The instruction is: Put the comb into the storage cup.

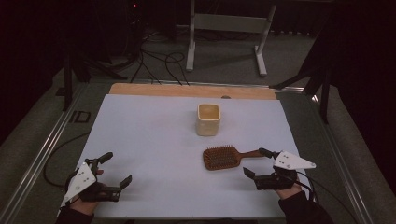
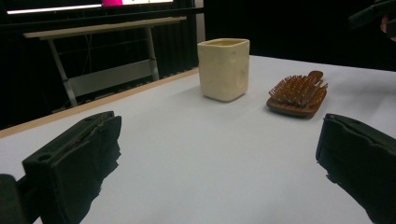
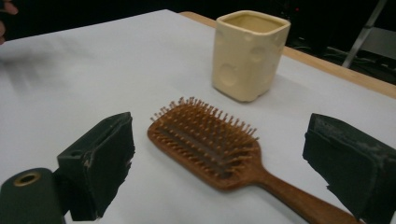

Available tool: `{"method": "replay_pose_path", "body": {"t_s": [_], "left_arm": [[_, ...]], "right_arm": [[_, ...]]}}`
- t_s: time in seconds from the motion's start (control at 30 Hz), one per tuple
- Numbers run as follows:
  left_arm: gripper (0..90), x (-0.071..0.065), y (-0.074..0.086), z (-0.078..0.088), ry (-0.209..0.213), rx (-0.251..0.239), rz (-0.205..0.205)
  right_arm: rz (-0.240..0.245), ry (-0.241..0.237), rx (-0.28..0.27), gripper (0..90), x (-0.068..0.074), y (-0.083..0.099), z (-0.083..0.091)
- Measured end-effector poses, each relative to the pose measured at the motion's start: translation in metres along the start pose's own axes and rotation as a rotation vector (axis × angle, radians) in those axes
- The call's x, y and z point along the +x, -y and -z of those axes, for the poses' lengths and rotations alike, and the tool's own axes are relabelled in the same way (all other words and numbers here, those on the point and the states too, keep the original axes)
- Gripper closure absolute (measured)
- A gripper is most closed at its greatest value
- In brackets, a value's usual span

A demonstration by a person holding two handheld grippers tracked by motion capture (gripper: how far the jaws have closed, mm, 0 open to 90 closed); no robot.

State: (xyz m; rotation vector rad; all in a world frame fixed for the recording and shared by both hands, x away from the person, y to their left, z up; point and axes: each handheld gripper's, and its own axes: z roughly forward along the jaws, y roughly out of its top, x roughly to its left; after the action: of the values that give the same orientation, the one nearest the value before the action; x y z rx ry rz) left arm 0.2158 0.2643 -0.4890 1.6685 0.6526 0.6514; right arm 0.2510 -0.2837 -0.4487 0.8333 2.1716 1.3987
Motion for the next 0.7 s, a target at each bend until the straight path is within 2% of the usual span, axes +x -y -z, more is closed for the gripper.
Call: {"method": "replay_pose_path", "body": {"t_s": [0.3, 0.37, 0.53, 0.63, 0.7], "left_arm": [[0.0, 0.0, 0.0, 0.0, 0.0, -0.002, -0.001], [0.0, 0.0, 0.0, 0.0, -0.001, -0.002, -0.001], [0.0, 0.0, 0.0, 0.001, -0.003, -0.006, 0.0], [0.0, 0.0, -0.001, 0.001, -0.002, -0.008, 0.002], [0.0, 0.0, -0.001, 0.001, -0.001, -0.008, 0.002]], "right_arm": [[0.001, 0.026, 0.002, 8.9, -0.013, -0.008, -0.001], [-0.006, 0.04, -0.003, 8.8, -0.021, -0.015, -0.002], [-0.021, 0.039, 0.003, 8.9, -0.033, -0.022, -0.007], [-0.028, 0.041, 0.006, 8.9, -0.037, -0.024, -0.009], [-0.035, 0.044, 0.017, 8.9, -0.045, -0.024, -0.013]]}}
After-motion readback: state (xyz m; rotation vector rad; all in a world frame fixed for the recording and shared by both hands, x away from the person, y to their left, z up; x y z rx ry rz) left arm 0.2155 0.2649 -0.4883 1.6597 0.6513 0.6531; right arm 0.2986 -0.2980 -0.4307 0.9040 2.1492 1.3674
